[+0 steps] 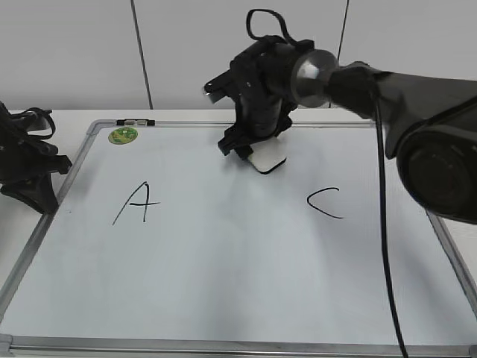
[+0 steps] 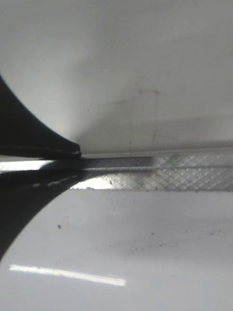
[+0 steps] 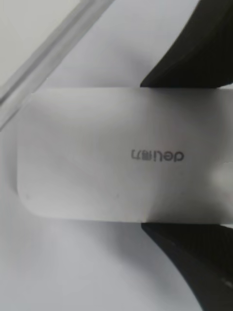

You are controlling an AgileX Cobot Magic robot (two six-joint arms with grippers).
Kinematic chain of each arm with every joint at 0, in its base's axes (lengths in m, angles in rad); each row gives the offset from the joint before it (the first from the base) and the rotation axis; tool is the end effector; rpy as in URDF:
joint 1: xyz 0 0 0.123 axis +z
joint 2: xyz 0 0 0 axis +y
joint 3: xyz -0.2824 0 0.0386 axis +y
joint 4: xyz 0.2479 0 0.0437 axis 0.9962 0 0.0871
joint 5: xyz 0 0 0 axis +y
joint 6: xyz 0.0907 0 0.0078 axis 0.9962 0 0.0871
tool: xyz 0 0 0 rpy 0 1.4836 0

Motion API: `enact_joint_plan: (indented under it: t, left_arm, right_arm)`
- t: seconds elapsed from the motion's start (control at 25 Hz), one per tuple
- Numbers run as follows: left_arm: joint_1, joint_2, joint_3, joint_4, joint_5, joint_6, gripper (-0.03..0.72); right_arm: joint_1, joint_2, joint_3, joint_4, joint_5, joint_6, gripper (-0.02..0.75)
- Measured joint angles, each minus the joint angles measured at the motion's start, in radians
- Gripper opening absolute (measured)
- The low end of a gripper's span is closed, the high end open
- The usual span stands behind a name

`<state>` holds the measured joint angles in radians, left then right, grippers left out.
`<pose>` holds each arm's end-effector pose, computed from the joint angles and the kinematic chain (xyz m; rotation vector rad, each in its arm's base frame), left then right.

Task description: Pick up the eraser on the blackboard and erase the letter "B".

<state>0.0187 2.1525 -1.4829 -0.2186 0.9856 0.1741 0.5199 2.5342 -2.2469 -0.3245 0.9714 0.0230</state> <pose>0.4103 -0.0088 0.1286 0.0537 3.1080 -0.2824 0.4806 0.2475 0.1441 -0.8227 2.5390 -0.2502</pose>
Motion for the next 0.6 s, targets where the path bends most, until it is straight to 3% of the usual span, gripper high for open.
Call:
enact_joint_plan:
  t: [0.2,0.6]
  left_arm:
    - [0.0,0.0,0.0,0.0,0.0,0.0,0.011]
    - [0.0,0.0,0.0,0.0,0.0,0.0,0.011]
  right_arm:
    - [-0.042,-0.018,-0.002,-0.005,0.038,0.0,0.538]
    - [-0.045,-0.223,-0.053,-0.007,0.217,-0.015,0.538]
